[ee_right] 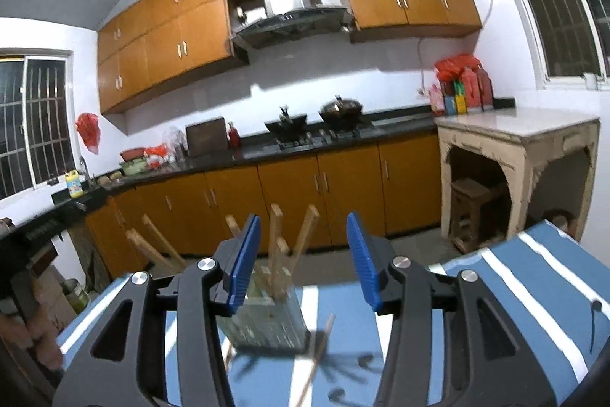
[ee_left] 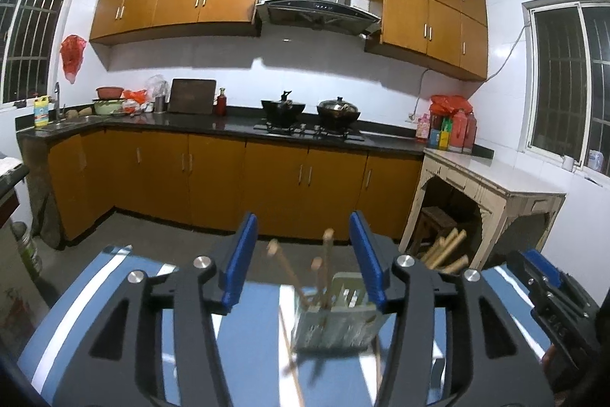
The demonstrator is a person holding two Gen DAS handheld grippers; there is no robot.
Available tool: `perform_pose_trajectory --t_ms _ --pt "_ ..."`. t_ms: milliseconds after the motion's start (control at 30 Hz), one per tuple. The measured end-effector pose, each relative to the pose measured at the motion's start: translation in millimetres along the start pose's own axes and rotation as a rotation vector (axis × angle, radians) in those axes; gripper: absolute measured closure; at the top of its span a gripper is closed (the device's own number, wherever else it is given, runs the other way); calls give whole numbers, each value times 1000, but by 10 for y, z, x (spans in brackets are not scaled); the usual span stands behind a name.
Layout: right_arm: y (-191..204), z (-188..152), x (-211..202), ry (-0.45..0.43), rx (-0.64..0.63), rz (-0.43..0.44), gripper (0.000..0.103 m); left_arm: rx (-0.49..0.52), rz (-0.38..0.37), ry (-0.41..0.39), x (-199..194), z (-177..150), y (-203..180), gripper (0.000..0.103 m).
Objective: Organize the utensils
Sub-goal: 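Move the left tool toward a chopstick while the right tool grasps another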
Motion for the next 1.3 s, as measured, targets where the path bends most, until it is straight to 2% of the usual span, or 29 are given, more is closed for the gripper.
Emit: perform_pose_trajectory --t_ms 233,367,567,833,933,1033,1167,1200,1300 --pt "-389 -646 76 152 67 -90 55 36 50 60 -230 -573 161 48" --pt "-443 -1016 193 245 67 -123 55 45 82 149 -59 -985 252 48" --pt "-326 -1461 410 397 62 -110 55 46 89 268 223 -1482 320 48" --pt "-77 -2061 649 581 7 -123 55 45 81 350 395 -1789 304 48" --pt "-45 -2182 672 609 -20 -136 57 39 76 367 429 -1831 314 48" --pt "-17 -2159 680 600 -34 -139 60 37 75 374 451 -1855 315 48" --pt "23 -2187 690 614 -62 -153 69 34 69 388 474 -1881 303 48" --pt "21 -2178 693 615 -65 -156 78 34 67 391 481 -1891 293 48" --pt "-48 -2152 708 615 -54 -170 94 35 58 405 504 -1932 268 48"
Point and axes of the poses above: each gripper's, at about its wrist camera, not at the fingertips, and x roughly the way its jaws point, y to its left, z to its top, the point moved 5 cm from there along x, roughly the way its jaws point, and after that the axes turned 7 degrees about x, right-handed, at the moved point
